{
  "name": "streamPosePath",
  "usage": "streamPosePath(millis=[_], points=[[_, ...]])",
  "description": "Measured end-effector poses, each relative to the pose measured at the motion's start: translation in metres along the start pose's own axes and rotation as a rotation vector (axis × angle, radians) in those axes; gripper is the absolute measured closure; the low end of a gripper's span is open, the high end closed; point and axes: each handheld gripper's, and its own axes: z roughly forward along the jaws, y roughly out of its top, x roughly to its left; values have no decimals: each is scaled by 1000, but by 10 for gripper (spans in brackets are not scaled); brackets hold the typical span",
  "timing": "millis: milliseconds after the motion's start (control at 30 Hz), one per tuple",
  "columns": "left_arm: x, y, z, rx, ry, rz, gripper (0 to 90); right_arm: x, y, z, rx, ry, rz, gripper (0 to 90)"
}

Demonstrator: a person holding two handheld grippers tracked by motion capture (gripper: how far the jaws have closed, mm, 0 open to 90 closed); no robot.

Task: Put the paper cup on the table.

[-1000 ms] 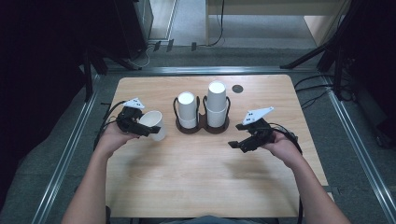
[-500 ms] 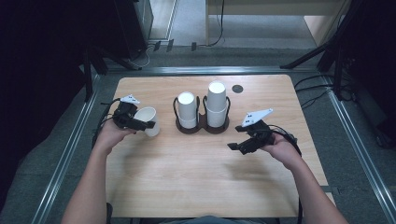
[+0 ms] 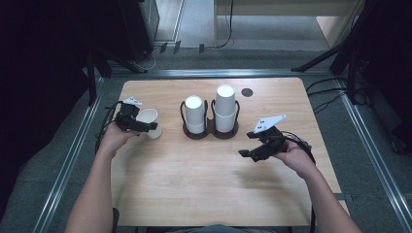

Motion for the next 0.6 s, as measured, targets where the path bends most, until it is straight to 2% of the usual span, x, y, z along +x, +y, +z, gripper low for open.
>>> streamPosePath(millis=[333, 600], points=[[-2, 1, 3, -1, 11, 6, 200, 1, -2, 0, 7, -6, 0, 222], [-4, 1, 5, 14, 11, 29, 196, 1, -2, 0, 10, -7, 2, 222]])
